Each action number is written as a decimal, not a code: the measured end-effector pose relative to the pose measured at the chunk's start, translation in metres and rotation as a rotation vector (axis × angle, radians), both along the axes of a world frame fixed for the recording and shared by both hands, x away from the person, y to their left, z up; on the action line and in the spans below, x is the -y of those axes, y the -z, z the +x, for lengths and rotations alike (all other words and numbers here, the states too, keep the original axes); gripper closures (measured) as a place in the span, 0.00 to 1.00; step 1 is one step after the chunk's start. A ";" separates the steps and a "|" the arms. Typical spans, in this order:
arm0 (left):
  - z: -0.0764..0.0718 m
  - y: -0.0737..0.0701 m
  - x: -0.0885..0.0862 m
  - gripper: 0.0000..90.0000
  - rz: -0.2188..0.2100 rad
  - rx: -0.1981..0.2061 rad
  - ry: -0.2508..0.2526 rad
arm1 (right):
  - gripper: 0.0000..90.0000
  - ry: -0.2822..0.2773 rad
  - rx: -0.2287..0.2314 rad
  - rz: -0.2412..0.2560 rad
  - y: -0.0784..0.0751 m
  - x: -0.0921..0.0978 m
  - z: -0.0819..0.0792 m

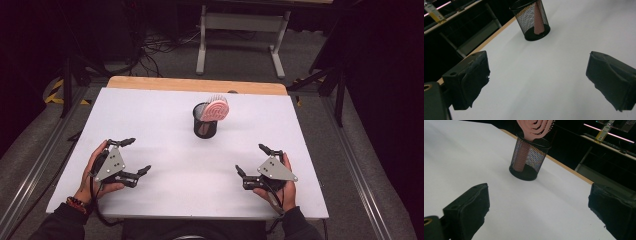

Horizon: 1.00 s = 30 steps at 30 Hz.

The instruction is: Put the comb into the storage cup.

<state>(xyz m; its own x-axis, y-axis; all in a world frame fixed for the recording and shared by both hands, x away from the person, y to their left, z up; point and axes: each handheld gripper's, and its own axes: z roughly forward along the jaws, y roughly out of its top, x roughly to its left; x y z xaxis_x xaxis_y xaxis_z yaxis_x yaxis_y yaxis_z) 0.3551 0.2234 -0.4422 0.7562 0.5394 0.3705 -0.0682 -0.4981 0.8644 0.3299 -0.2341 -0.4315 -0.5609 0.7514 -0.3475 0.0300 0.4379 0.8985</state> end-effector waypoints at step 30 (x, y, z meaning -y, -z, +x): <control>-0.015 0.028 -0.030 0.03 -0.093 -0.106 -0.091 | 0.05 -0.004 0.000 -0.006 0.002 0.004 0.000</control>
<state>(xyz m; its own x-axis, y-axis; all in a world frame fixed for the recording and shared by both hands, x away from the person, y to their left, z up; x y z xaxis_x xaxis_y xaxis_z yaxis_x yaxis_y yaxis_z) 0.3405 0.2532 -0.4706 0.7348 0.6358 0.2365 0.0674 -0.4154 0.9071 0.3301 -0.2378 -0.4335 -0.5642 0.7468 -0.3521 0.0284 0.4437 0.8957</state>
